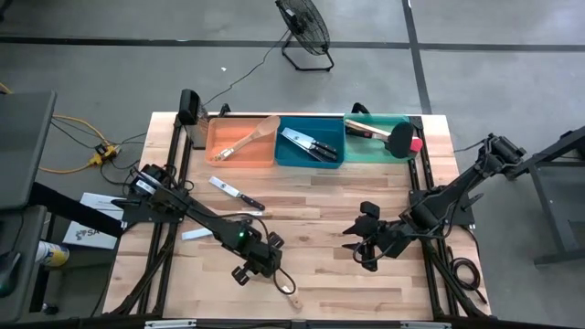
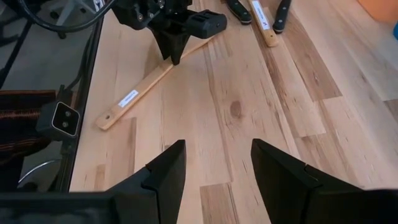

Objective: Pick & Place Kitchen Items
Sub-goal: Put the wooden serving spoon into the orange bin

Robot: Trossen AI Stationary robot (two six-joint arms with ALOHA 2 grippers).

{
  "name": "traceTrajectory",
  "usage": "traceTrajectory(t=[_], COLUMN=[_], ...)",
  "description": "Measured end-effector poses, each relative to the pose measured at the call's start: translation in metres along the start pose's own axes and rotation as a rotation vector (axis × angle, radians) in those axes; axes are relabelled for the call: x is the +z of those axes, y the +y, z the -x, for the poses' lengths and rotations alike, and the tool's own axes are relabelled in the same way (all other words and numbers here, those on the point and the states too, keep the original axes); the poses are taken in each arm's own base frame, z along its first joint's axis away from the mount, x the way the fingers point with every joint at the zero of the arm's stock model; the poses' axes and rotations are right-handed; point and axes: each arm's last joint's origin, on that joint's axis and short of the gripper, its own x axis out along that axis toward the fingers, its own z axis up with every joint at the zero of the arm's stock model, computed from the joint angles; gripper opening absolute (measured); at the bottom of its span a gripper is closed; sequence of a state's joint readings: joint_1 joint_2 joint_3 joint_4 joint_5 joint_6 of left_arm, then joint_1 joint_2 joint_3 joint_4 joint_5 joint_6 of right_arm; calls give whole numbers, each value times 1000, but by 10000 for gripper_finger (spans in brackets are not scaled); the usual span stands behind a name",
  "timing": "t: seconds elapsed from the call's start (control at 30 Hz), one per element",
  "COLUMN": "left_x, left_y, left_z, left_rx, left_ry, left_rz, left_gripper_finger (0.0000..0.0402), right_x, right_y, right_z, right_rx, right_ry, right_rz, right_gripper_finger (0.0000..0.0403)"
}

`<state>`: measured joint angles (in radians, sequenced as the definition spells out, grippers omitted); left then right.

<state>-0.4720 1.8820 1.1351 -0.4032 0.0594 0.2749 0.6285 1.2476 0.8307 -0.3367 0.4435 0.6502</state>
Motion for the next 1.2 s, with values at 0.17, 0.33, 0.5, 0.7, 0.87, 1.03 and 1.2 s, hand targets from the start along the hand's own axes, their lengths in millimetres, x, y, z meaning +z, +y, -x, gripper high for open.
traceTrajectory(t=[0.17, 0.33, 0.5, 0.7, 0.87, 1.03, 1.2], left_x=[4, 5, 5, 9, 14, 22, 23], left_y=[1, 2, 2, 2, 4, 6, 6], left_z=[0, 1, 1, 4, 9, 16, 19], left_rx=[12, 13, 13, 18, 27, 41, 34], left_ry=[-23, -27, -29, -68, -42, -46, -20], left_rz=[42, 75, 98, 100, 105, 105, 114], left_gripper_finger=[65, 65, 65, 39, 3, 3, 2], right_x=[0, 0, 0, 0, 0, 0, 0], right_y=[0, 0, 0, 0, 0, 0, 0], right_z=[0, 0, 0, 0, 0, 0, 0], right_rx=[-2, -2, -2, -1, 0, 1, 4], right_ry=[2, 2, 3, 3, 4, 5, 7], right_rz=[1, 1, 1, 1, 1, 1, 1], right_gripper_finger=[174, 174, 174, 174, 174, 174, 174])
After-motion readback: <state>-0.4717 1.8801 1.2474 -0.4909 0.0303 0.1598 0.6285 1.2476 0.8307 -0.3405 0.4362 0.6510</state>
